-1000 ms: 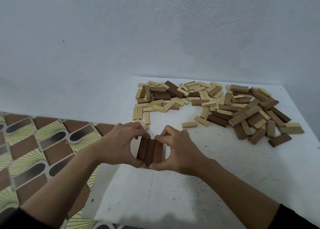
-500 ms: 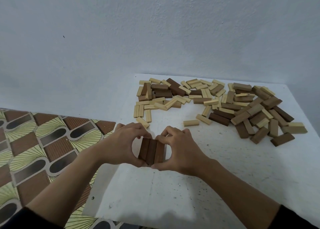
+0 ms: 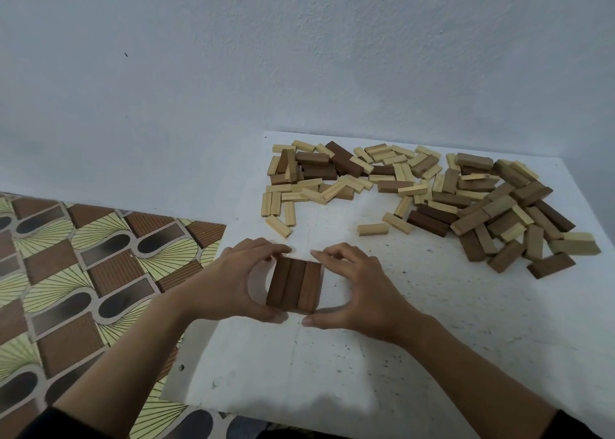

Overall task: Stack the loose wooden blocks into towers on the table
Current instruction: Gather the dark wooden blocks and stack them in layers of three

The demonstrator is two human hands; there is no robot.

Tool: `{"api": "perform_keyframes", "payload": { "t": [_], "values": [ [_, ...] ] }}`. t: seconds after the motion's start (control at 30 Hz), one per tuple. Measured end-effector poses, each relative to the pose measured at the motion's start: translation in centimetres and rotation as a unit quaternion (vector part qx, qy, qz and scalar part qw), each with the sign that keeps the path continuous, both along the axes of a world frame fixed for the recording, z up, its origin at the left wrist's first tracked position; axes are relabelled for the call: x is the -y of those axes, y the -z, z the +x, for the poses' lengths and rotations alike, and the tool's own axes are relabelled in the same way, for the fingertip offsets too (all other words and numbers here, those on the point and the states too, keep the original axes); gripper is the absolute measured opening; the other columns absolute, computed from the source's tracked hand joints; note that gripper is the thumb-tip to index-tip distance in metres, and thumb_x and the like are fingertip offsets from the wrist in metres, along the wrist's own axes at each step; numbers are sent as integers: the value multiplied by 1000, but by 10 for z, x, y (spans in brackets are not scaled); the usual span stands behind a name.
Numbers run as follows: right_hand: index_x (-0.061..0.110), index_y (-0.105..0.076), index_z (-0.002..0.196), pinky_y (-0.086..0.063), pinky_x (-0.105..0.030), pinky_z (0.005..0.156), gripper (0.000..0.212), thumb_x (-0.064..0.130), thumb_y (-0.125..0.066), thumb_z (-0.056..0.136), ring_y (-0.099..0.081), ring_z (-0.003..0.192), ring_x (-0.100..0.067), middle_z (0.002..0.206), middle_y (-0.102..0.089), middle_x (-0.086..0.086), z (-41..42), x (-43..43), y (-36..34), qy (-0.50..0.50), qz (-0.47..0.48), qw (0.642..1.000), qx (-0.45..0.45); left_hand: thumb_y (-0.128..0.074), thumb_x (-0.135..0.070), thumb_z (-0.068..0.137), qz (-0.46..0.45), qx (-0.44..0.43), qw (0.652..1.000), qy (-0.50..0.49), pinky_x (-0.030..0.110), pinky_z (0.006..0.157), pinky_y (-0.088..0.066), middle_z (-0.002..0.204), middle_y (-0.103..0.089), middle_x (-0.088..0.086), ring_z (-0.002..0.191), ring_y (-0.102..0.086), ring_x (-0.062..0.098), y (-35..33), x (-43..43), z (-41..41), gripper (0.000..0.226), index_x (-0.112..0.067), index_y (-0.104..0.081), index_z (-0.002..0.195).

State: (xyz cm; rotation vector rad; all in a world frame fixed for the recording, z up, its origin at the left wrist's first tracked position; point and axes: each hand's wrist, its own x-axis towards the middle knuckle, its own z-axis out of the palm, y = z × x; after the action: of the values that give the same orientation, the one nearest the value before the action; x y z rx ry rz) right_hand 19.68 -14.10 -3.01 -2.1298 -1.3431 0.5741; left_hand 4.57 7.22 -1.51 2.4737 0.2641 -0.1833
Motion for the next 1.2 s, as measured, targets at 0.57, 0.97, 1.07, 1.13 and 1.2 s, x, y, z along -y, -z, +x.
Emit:
{"api": "perform_keyframes", "payload": {
  "t": [0.57, 0.97, 1.07, 1.13, 1.2],
  "values": [
    [34, -55, 136, -33, -37, 101, 79, 68, -76, 68, -41, 119, 0, 125, -51, 23, -4, -3, 4, 5, 17, 1000, 9, -83, -69, 63, -43, 48, 998, -24, 47, 104, -41, 127, -58, -25, 124, -48, 8, 16, 2, 0, 76, -45, -53, 128],
    [33, -53, 138, -34, -43, 103, 82, 68, -76, 68, -40, 122, -3, 129, -52, 21, -4, -5, 6, 7, 11, 1000, 7, -81, -69, 64, -48, 47, 997, -22, 50, 107, -35, 129, -53, -29, 128, -43, 4, 17, 11, 1, 78, -46, -50, 131],
    [33, -53, 138, -33, -43, 103, 81, 66, -78, 68, -40, 121, -2, 129, -52, 22, -4, -5, 5, 8, 14, 1000, 7, -78, -72, 63, -52, 41, 997, -30, 50, 109, -34, 129, -51, -30, 128, -41, 0, 17, 11, 2, 78, -47, -49, 131],
    [33, -54, 136, -33, -43, 103, 79, 65, -78, 68, -40, 121, -2, 128, -53, 22, -4, -5, 4, 8, 18, 1000, 5, -79, -73, 63, -55, 40, 997, -34, 50, 109, -35, 129, -52, -29, 128, -42, 0, 18, 10, 2, 78, -47, -50, 131],
    [34, -55, 136, -33, -43, 103, 78, 65, -78, 68, -40, 120, -2, 127, -53, 23, -4, -4, 4, 8, 18, 1000, 4, -80, -72, 63, -60, 40, 997, -35, 50, 109, -35, 128, -52, -29, 127, -43, 0, 18, 11, 2, 77, -47, -51, 130]
  ]
}}
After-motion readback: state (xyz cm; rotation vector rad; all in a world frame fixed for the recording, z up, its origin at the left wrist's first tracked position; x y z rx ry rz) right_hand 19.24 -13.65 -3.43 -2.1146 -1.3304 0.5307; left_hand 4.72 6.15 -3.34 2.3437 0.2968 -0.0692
